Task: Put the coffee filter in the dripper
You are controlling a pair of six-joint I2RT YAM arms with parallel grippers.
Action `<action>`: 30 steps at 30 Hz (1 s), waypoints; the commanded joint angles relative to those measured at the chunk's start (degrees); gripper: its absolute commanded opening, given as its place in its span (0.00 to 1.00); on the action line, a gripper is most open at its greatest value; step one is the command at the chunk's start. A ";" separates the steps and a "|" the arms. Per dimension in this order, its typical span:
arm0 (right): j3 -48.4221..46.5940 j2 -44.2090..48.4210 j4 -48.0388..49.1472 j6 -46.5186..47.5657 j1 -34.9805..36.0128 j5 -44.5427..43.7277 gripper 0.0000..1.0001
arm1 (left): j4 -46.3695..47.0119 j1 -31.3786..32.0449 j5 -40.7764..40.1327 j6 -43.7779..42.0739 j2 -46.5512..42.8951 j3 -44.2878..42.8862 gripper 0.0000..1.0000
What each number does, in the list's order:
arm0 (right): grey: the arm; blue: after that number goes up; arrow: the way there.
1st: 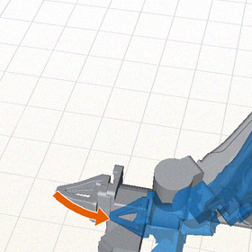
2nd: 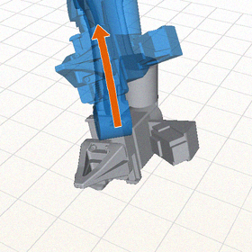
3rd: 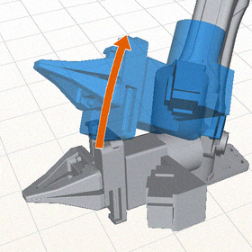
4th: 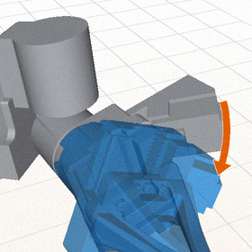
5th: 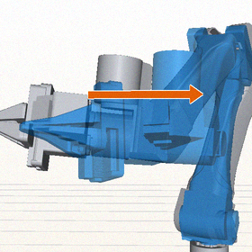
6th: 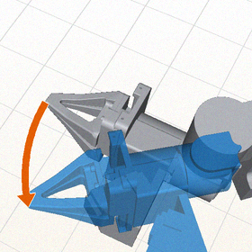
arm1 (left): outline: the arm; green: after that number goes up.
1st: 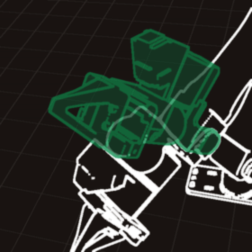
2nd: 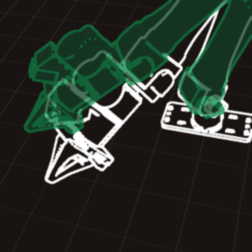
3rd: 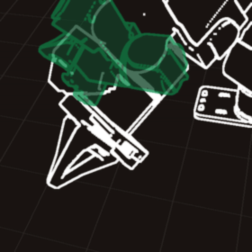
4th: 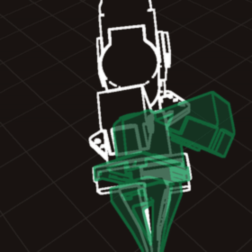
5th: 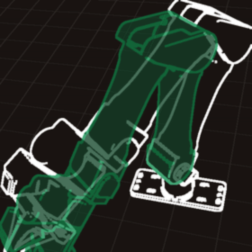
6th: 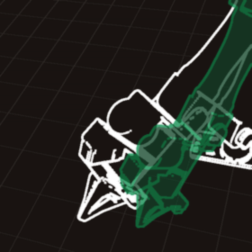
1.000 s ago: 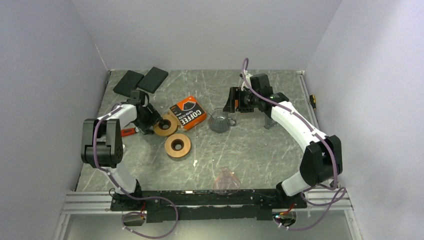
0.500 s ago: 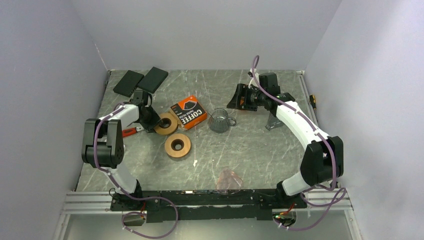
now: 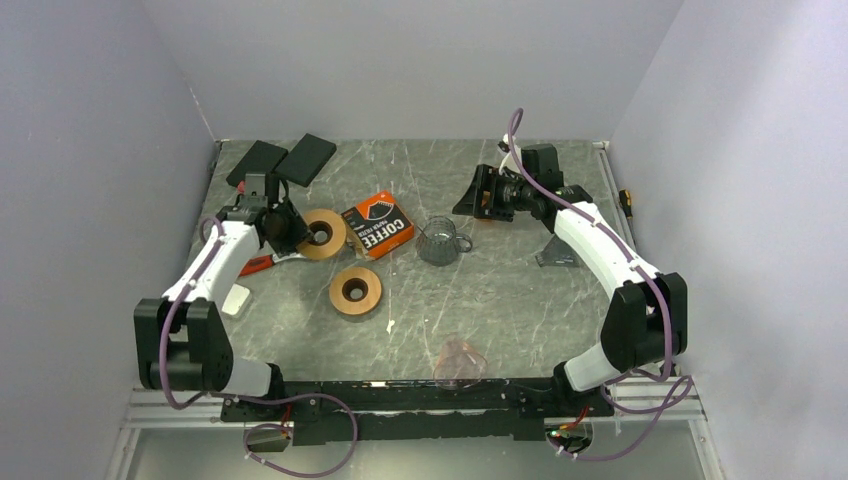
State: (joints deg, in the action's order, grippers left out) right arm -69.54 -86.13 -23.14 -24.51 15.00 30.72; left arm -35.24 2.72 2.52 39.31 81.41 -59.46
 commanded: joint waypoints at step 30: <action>-2.97 6.33 -5.68 7.68 6.58 -17.32 0.94 | -5.01 30.10 -2.33 -3.83 10.83 -24.86 0.38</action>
State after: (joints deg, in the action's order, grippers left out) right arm -69.80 -80.66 -26.76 -19.38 19.38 20.73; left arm -39.99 29.58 1.56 34.79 90.56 -79.46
